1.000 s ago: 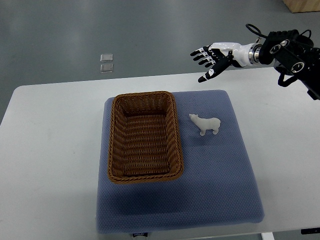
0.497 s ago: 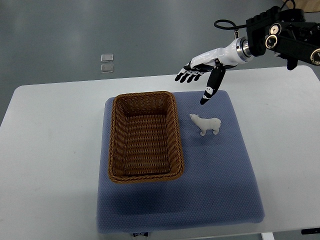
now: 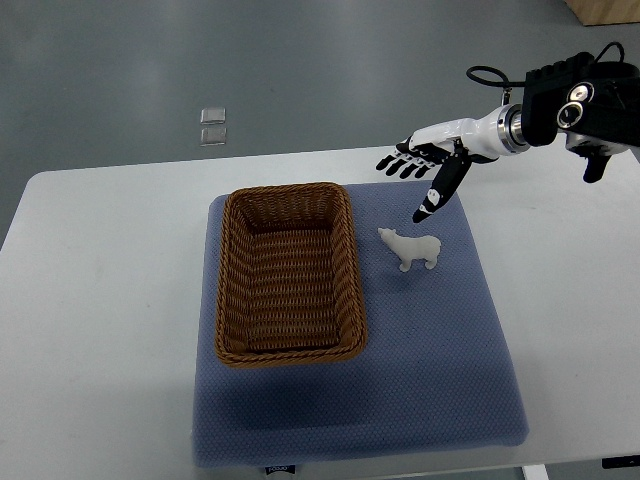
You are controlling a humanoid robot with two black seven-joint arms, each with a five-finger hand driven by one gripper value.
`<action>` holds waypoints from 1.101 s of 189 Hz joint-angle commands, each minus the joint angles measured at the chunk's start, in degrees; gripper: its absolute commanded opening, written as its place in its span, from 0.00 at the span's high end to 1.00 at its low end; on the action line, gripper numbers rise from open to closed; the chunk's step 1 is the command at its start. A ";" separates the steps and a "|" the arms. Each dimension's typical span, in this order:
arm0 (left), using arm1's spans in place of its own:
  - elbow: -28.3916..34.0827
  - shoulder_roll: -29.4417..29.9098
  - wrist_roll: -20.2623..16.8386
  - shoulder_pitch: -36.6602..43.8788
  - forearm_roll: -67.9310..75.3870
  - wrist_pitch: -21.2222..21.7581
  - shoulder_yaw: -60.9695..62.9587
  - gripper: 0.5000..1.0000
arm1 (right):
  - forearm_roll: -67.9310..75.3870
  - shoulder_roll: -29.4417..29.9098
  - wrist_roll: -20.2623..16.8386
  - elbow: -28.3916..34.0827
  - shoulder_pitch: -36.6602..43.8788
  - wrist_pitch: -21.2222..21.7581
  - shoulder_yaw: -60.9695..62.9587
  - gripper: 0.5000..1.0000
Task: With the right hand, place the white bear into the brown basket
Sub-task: 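Lower the right hand onto the white bear and close fingers around it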
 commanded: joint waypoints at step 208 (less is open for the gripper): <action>0.09 0.00 0.09 0.00 0.01 0.00 0.00 0.00 | -1.81 4.11 -2.65 -0.21 -10.47 -13.86 -0.86 0.35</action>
